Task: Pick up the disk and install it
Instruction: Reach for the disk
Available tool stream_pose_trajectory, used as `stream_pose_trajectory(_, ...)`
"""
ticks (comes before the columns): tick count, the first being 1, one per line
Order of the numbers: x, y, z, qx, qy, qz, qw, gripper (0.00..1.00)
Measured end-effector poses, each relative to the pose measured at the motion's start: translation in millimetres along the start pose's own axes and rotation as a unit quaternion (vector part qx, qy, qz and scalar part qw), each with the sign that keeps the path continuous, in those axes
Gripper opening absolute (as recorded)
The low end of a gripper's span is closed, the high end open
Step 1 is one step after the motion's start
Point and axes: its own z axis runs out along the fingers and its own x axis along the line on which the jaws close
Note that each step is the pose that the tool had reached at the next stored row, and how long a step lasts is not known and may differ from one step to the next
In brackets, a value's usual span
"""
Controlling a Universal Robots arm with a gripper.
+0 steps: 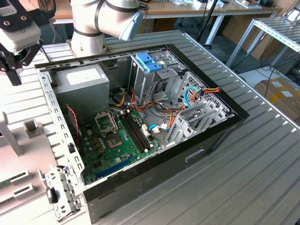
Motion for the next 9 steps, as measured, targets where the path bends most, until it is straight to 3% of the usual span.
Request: stream_pose_trajectory(9,9.7,-0.7,-0.2,0.0000,0.0000,0.000,1.00000,0.11)
